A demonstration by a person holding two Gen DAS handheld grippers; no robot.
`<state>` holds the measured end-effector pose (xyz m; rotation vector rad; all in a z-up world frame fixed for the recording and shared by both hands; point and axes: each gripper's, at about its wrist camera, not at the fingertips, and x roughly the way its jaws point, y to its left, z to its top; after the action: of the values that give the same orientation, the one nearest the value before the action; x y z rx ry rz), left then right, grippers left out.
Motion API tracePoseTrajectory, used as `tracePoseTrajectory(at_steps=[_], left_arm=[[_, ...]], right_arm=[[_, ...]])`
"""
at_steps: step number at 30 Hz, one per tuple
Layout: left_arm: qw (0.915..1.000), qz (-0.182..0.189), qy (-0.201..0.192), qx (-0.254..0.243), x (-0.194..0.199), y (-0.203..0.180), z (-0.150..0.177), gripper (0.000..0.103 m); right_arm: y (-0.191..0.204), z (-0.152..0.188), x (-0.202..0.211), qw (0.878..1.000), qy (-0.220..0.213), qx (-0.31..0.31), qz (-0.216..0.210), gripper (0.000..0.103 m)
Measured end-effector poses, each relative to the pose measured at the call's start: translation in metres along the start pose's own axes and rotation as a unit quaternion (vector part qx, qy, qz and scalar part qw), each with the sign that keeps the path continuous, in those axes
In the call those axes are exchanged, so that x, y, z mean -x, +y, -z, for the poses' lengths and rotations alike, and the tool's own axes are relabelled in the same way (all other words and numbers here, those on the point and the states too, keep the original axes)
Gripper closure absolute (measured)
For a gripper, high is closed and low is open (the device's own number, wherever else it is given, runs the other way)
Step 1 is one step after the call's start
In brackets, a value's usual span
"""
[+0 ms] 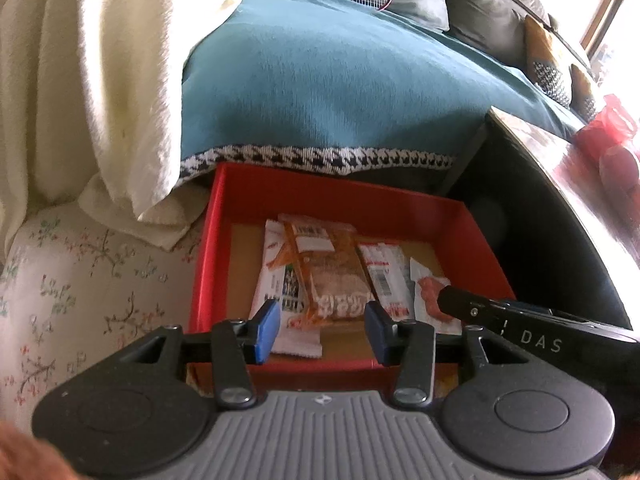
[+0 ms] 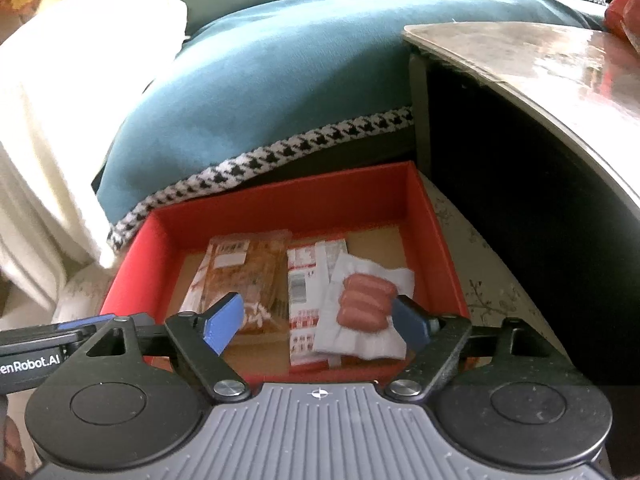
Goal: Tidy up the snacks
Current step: 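Move left tool to green stick snack while right tool approaches white duck-neck pouch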
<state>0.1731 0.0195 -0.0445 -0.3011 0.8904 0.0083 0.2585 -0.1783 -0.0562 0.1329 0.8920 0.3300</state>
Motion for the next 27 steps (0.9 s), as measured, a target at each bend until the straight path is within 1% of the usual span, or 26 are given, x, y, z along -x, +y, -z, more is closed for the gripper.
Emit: tracePoseTrajectory(at_steps=[6,9,11,19,23,27], left_arm=[[1.0000,0.000,-0.001,-0.007,0.012,-0.003,0.013,0.062],[0.9999,-0.001,-0.006,-0.010,0.021,-0.002,0.019,0.058],[0.9999,-0.002,-0.007,-0.011,0.026,-0.001,0.022,0.057],[0.9999,-0.005,-0.003,-0.013,0.036,0.000,0.038,0.057],[0.9999,-0.007,0.000,-0.016,0.041,0.000,0.046,0.057],[0.9999,-0.008,0.009,-0.007,0.046,0.004,0.056,0.056]], right_arm=[[0.004,0.014,0.017,1.000,-0.003,0.007,0.004,0.016],[0.005,0.019,0.025,1.000,-0.007,0.005,0.001,0.015],[0.005,0.024,0.029,1.000,-0.006,0.002,0.000,0.015],[0.010,0.050,0.037,1.000,0.007,0.008,-0.003,0.015],[0.012,0.056,0.043,1.000,0.011,0.003,-0.003,0.014],[0.013,0.062,0.048,1.000,0.019,-0.005,-0.002,0.014]])
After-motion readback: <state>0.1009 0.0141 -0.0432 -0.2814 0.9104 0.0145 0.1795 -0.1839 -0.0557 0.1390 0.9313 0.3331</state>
